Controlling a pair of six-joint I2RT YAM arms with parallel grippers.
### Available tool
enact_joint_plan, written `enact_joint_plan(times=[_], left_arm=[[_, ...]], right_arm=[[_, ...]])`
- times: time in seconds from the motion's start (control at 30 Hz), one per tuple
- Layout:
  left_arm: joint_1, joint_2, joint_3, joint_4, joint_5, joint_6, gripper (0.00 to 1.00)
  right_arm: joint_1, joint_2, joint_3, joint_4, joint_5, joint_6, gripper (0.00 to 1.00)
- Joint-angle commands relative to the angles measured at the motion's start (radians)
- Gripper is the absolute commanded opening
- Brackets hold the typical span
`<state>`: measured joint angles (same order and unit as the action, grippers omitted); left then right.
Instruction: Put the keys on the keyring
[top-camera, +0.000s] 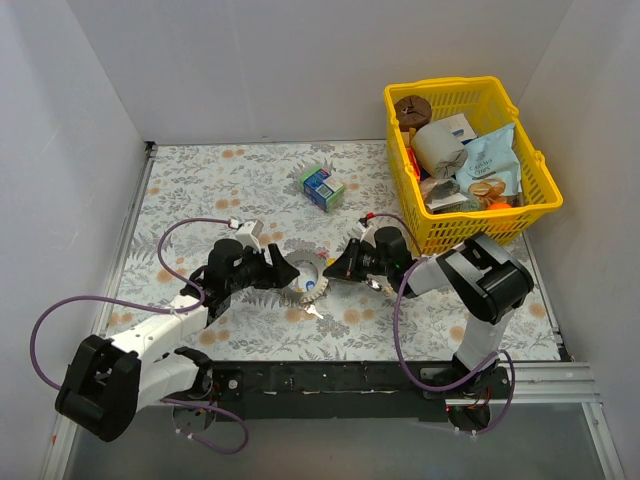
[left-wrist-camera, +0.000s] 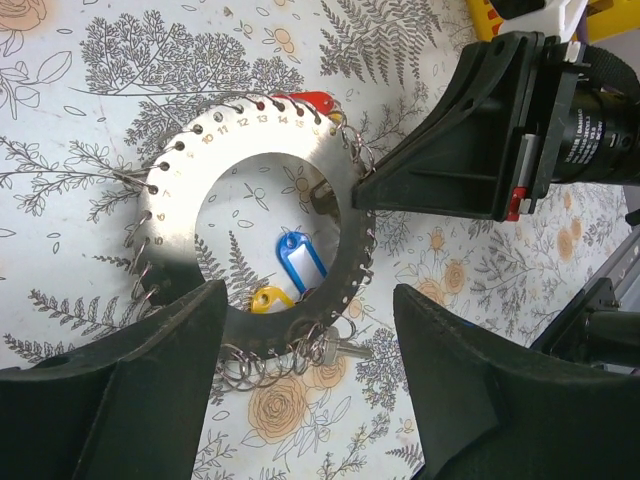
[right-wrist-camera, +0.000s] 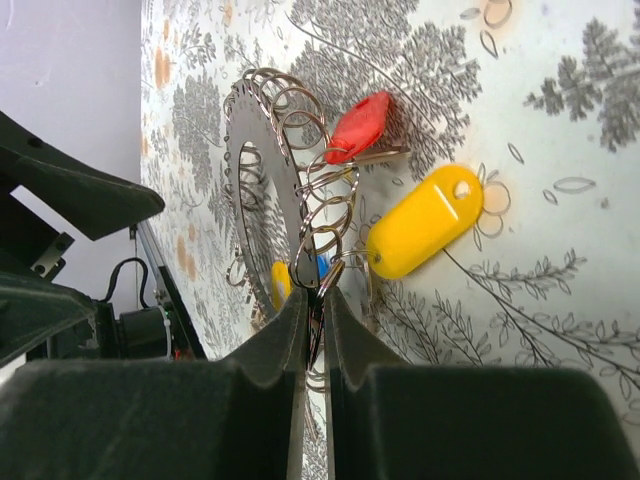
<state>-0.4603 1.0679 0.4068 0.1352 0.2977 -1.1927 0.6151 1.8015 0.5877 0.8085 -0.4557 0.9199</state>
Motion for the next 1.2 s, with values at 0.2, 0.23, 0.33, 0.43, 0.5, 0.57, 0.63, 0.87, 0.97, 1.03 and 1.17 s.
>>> enact_joint_plan(times=[0.2, 0.23, 0.33, 0.43, 0.5, 0.57, 0.63, 0.87, 0.97, 1.03, 1.17], left_arm=[[0.005, -0.065, 0.026, -0.016, -0.037, 0.021, 0.66], [0.003, -0.069, 0.024, -0.016, -0.046, 0.021, 0.66], [0.005, -0.083, 0.023, -0.019, -0.063, 0.021, 0.65], [0.003, -0.092, 0.024, -0.020, -0.081, 0.024, 0.64], [0.003, -0.097, 0.026, -0.023, -0.091, 0.025, 0.64], [0.005, -0.103, 0.030, -0.029, -0.098, 0.027, 0.64], [0.005, -0.115, 0.030, -0.035, -0.120, 0.024, 0.64], [0.008, -0.175, 0.009, -0.025, -0.169, -0.007, 0.62], [0.008, -0.180, 0.010, -0.028, -0.184, -0.016, 0.63], [0.009, -0.183, 0.009, -0.029, -0.199, -0.024, 0.63], [0.014, -0.200, 0.007, -0.055, -0.253, -0.044, 0.63]], right_arm=[[-0.012, -0.151, 0.188, -0.285, 0.125, -0.269, 0.01], [-0.011, -0.169, 0.222, -0.320, 0.149, -0.339, 0.01], [0.009, -0.230, 0.273, -0.466, 0.266, -0.443, 0.01], [0.049, -0.273, 0.313, -0.571, 0.392, -0.550, 0.01], [0.084, -0.297, 0.320, -0.618, 0.448, -0.604, 0.01], [0.112, -0.309, 0.320, -0.653, 0.546, -0.634, 0.01], [0.167, -0.332, 0.308, -0.666, 0.654, -0.682, 0.01], [0.399, -0.384, 0.232, -0.634, 0.998, -0.852, 0.01], [0.507, -0.384, 0.213, -0.606, 1.143, -0.917, 0.01], [0.574, -0.369, 0.205, -0.591, 1.233, -0.976, 0.01], [0.663, -0.338, 0.184, -0.554, 1.313, -1.055, 0.01]])
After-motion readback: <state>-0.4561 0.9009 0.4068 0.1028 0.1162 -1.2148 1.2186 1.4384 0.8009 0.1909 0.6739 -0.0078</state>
